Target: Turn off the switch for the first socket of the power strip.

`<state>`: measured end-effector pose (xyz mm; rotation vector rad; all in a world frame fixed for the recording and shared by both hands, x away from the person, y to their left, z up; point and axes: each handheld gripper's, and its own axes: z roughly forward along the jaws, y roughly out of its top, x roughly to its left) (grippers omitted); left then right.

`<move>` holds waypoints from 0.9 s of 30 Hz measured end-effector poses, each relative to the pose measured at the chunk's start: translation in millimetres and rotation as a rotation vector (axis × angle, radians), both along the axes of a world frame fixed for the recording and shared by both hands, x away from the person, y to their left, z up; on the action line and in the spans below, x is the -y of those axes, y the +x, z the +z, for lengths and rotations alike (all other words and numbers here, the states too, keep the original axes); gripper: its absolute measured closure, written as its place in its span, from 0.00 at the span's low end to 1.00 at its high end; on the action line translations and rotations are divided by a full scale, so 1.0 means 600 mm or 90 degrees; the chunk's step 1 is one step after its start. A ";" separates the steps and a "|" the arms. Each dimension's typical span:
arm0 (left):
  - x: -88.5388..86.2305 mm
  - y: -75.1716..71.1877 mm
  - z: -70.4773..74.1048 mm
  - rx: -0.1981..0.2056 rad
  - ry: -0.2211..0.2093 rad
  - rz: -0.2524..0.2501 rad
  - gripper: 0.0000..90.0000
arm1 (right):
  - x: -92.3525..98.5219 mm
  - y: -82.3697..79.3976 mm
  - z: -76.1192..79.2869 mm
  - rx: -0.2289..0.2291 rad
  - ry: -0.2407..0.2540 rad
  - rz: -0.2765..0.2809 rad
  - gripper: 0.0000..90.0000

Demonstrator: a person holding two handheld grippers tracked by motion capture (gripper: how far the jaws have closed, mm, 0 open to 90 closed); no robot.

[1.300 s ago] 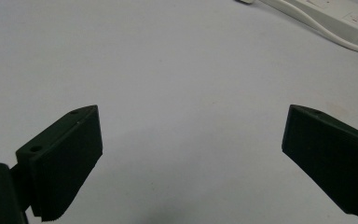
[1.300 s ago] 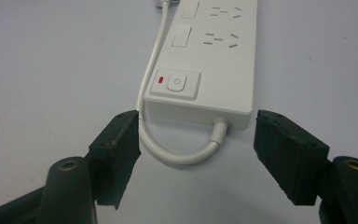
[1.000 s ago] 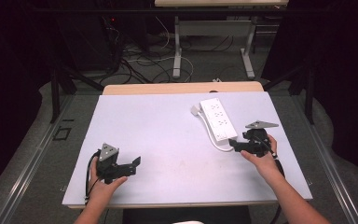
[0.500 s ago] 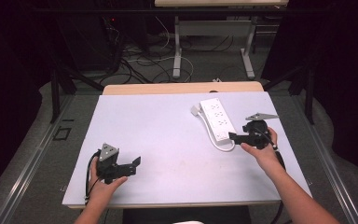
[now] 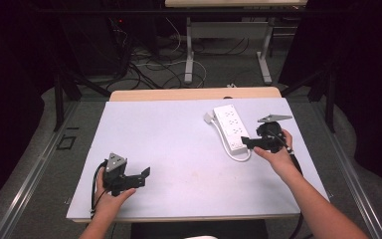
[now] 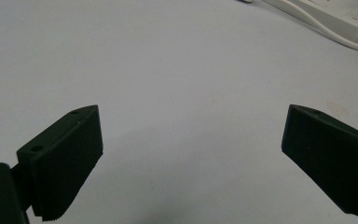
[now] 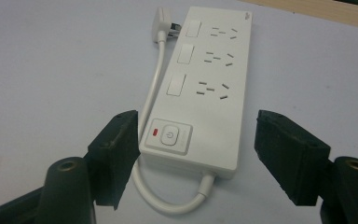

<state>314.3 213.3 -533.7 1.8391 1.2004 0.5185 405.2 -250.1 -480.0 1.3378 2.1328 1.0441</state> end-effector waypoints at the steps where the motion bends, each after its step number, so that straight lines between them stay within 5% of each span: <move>1: 0.000 0.000 0.000 0.000 0.000 0.000 0.06 | 0.000 0.002 0.001 0.000 -0.004 0.002 0.34; 27: 0.000 0.001 0.000 0.000 0.003 -0.003 0.06 | -0.033 0.035 0.028 0.005 -0.032 0.011 0.33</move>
